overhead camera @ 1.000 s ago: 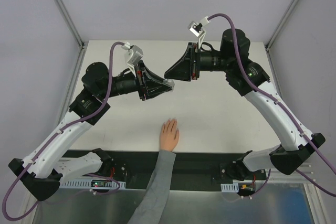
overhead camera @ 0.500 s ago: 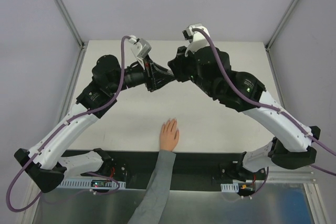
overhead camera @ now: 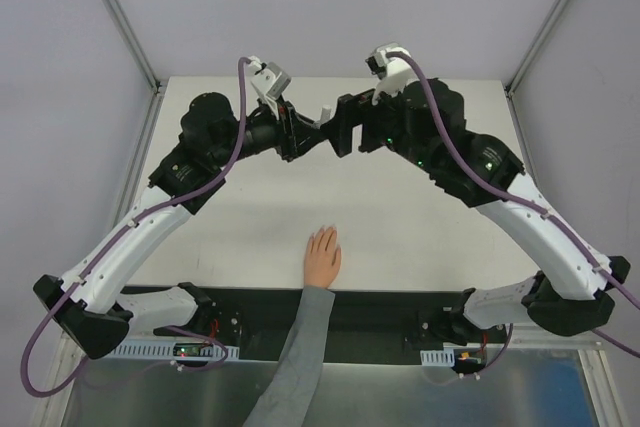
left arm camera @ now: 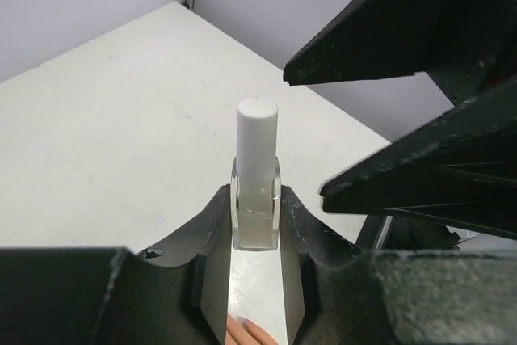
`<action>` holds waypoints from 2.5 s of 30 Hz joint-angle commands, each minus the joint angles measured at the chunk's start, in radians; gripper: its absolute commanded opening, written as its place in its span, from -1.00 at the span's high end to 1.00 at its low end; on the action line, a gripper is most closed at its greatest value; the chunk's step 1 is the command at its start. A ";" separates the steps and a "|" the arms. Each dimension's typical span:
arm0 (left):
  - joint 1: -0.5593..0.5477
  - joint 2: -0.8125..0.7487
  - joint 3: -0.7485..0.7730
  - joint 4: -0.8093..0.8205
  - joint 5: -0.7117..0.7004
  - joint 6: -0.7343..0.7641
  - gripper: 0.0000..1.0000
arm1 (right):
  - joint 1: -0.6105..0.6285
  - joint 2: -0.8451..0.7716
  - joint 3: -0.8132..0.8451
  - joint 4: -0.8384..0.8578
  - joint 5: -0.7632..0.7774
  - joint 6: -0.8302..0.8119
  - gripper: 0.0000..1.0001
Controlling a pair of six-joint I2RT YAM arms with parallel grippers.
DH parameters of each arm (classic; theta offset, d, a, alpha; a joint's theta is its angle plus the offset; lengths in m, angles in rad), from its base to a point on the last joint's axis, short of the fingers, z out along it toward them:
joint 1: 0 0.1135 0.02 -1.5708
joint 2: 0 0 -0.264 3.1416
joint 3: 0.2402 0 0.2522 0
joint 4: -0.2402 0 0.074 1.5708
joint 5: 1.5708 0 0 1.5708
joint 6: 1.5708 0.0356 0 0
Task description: Paint the nails
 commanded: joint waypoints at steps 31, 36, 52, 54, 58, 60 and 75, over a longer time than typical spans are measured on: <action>0.077 -0.138 -0.077 0.168 0.313 -0.169 1.00 | -0.361 -0.012 -0.236 0.647 -1.372 0.441 0.37; 0.083 -0.121 -0.061 0.144 0.175 -0.136 1.00 | -0.341 -0.009 -0.198 0.502 -1.311 0.357 0.85; 0.032 -0.027 0.039 -0.036 -0.288 0.084 1.00 | 0.010 0.000 0.040 -0.094 -0.052 0.102 0.99; 0.032 -0.030 0.031 -0.037 -0.262 0.070 1.00 | 0.009 -0.012 0.014 -0.053 -0.092 0.091 0.99; 0.032 -0.058 -0.004 -0.036 -0.224 0.051 0.33 | 0.001 -0.027 -0.029 0.013 -0.121 0.069 0.99; 0.032 -0.078 -0.023 -0.036 -0.212 0.048 0.08 | -0.012 -0.041 -0.052 0.038 -0.121 0.074 0.99; 0.041 -0.326 -0.126 -0.214 -0.288 0.005 -0.48 | -0.230 -0.210 -0.823 0.585 0.154 -0.072 0.99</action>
